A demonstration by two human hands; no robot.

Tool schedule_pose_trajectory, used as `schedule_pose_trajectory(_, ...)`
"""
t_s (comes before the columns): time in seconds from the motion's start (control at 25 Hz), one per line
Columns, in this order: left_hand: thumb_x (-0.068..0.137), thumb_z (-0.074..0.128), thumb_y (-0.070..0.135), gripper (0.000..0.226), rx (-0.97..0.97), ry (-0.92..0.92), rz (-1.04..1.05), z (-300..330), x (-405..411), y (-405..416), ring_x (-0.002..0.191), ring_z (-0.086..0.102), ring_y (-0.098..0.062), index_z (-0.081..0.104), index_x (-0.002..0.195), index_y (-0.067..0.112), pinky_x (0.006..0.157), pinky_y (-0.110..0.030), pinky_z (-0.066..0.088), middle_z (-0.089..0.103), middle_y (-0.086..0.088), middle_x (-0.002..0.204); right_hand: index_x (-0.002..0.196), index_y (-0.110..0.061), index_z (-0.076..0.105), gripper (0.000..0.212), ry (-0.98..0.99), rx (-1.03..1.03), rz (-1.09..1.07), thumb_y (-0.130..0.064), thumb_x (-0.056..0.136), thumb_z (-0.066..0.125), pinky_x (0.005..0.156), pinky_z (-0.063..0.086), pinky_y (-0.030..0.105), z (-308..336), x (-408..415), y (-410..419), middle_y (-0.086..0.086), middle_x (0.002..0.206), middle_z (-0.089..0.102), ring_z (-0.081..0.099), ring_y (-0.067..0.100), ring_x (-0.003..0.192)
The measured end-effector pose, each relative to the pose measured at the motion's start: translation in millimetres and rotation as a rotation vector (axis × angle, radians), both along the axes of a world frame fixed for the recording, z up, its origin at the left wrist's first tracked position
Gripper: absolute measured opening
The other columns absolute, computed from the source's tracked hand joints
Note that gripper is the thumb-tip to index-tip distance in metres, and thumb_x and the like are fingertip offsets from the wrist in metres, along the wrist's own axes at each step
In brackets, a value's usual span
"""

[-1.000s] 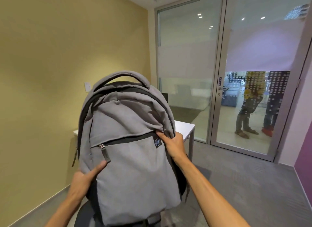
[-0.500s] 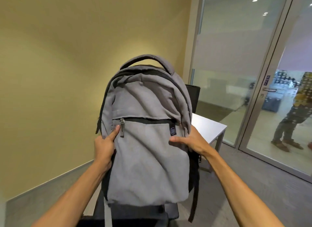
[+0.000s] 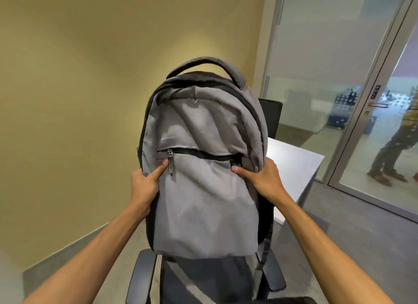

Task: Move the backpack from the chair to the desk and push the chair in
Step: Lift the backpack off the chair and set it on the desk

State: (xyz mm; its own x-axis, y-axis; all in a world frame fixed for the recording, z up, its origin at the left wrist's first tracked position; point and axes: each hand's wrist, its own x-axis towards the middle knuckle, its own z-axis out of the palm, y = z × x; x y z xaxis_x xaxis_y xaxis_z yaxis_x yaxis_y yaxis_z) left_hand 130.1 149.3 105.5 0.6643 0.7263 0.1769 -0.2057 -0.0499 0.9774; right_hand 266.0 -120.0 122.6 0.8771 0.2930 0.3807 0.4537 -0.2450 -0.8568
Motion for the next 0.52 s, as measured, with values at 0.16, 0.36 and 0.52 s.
schedule_pose_trajectory(0.16,0.074,0.081,0.043,0.011,-0.007,0.001,-0.058,-5,-1,68,0.079,0.075,-0.013,0.080,0.080,0.035,0.073,-0.037,0.058,0.080,0.006,0.080,0.104,-0.021,0.071,0.066,0.025,0.022,-0.055,-0.064,0.057,0.084,0.084,0.059,0.040,-4,-10,69,-0.008,0.097,0.075,0.070,0.012,0.091)
schedule_pose_trajectory(0.36,0.073,0.080,0.046,0.015,0.030,0.032,-0.069,4,21,118,0.067,0.070,-0.012,0.080,0.068,0.032,0.064,-0.032,0.055,0.076,0.002,0.070,0.099,-0.035,0.069,0.045,0.065,0.085,-0.025,-0.056,0.063,0.086,0.084,0.058,0.031,-3,1,110,-0.017,0.097,0.074,0.069,0.003,0.092)
schedule_pose_trajectory(0.52,0.079,0.079,0.041,0.017,0.062,0.022,-0.049,-1,43,141,0.063,0.067,-0.010,0.079,0.065,0.031,0.057,-0.024,0.055,0.073,-0.001,0.068,0.106,-0.020,0.069,0.061,0.050,0.081,-0.014,-0.058,0.062,0.085,0.082,0.057,0.028,1,27,133,-0.008,0.101,0.074,0.070,0.013,0.095)
